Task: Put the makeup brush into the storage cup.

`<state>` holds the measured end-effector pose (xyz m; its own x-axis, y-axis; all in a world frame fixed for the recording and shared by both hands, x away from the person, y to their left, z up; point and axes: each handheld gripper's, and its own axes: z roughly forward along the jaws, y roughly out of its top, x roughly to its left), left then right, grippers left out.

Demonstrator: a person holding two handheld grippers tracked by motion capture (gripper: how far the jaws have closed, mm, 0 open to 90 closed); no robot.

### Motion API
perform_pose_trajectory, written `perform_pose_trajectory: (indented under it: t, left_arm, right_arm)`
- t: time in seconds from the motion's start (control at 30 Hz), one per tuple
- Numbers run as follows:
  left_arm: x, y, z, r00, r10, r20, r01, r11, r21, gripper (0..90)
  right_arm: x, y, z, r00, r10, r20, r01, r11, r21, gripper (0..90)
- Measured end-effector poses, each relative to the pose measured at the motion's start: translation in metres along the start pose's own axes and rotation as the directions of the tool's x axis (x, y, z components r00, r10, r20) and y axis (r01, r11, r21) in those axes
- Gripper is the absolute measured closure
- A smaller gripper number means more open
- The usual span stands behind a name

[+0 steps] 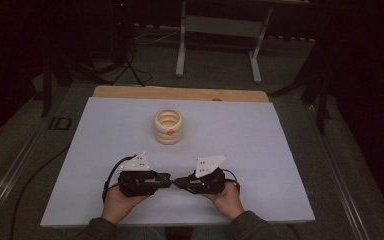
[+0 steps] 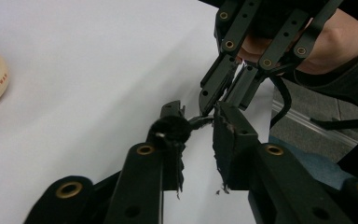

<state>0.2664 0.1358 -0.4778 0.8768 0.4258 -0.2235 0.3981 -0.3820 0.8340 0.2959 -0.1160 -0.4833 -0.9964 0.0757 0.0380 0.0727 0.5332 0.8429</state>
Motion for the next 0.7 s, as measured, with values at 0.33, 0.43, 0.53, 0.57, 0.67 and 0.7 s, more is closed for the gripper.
perform_pose_trajectory:
  t: [0.33, 0.43, 0.53, 0.57, 0.67, 0.7]
  left_arm:
    - [0.0025, 0.0003, -0.0009, 0.9978, -0.018, 0.064, 0.02, 0.9994, -0.027, 81.3]
    - [0.0028, 0.001, -0.0018, 0.9959, -0.025, 0.087, 0.029, 0.9987, -0.042, 84.5]
    - [0.0023, 0.0016, -0.0025, 0.9959, -0.022, 0.088, 0.026, 0.9987, -0.043, 84.9]
    - [0.002, 0.002, -0.0025, 0.9959, -0.02, 0.088, 0.024, 0.9988, -0.043, 85.0]
    - [0.0012, 0.0032, -0.0027, 0.9963, -0.013, 0.084, 0.016, 0.9991, -0.038, 85.5]
    - [0.0006, 0.0038, -0.0028, 0.9964, -0.011, 0.084, 0.014, 0.9992, -0.038, 85.6]
  right_arm:
    - [0.0035, 0.0029, 0.0006, 0.9993, -0.033, 0.014, 0.033, 0.999, 0.01, 85.5]
    - [0.0056, 0.0051, 0.0015, 0.9986, -0.051, 0.015, 0.051, 0.999, 0.006, 85.5]
    - [0.0061, 0.0057, 0.0014, 0.9983, -0.056, 0.014, 0.056, 0.998, 0.0, 85.5]
    - [0.0061, 0.0057, 0.0013, 0.9983, -0.056, 0.014, 0.056, 0.998, -0.001, 85.4]
    - [0.0056, 0.0054, 0.0008, 0.9987, -0.051, 0.005, 0.051, 0.999, -0.004, 85.2]
    - [0.0052, 0.0051, 0.0007, 0.9989, -0.047, 0.0, 0.047, 0.999, -0.008, 84.9]
